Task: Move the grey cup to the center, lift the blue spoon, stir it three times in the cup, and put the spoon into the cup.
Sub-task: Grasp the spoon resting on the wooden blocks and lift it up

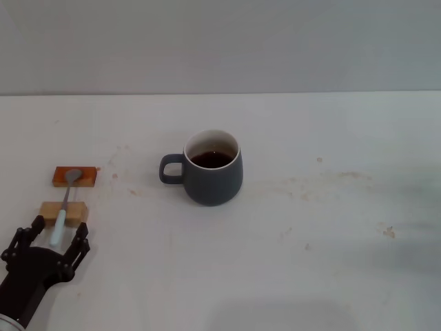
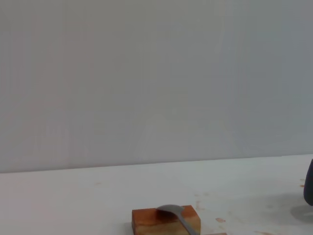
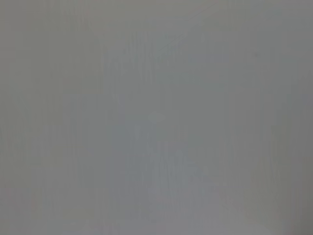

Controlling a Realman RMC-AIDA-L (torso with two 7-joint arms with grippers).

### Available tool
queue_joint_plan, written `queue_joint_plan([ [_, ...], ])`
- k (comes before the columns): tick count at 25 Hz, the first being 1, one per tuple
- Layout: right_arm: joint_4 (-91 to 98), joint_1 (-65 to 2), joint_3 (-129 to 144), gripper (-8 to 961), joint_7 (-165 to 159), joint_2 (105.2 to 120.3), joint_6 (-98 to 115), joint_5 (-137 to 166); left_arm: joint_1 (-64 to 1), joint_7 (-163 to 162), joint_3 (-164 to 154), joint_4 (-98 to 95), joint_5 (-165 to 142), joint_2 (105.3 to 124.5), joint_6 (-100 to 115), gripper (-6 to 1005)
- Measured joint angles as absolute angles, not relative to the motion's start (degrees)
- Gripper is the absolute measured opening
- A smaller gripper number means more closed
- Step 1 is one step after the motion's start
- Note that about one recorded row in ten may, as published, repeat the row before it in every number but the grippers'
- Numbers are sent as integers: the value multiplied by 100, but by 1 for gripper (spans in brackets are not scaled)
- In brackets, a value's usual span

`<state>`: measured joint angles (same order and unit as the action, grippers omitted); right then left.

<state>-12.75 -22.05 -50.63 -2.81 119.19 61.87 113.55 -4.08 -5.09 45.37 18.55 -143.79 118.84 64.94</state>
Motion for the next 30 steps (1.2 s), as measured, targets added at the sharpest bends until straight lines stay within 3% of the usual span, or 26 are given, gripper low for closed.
queue_joint_plan([
  [4,-1274,-2206,-5062,-2,-281,11918,6188,11358,-413,-537,4530,1855,-14380,11876,6495,689],
  [24,-1274,-2206,-5063,-1,-281,11918,6197,11364,-420,-514,4536,1854,-14379,11874,6510,418],
  [30,-1274,-2206,-5063,-2,-281,11918,6197,11364,-426,-514,4534,1854,-14379,11874,6505,422],
])
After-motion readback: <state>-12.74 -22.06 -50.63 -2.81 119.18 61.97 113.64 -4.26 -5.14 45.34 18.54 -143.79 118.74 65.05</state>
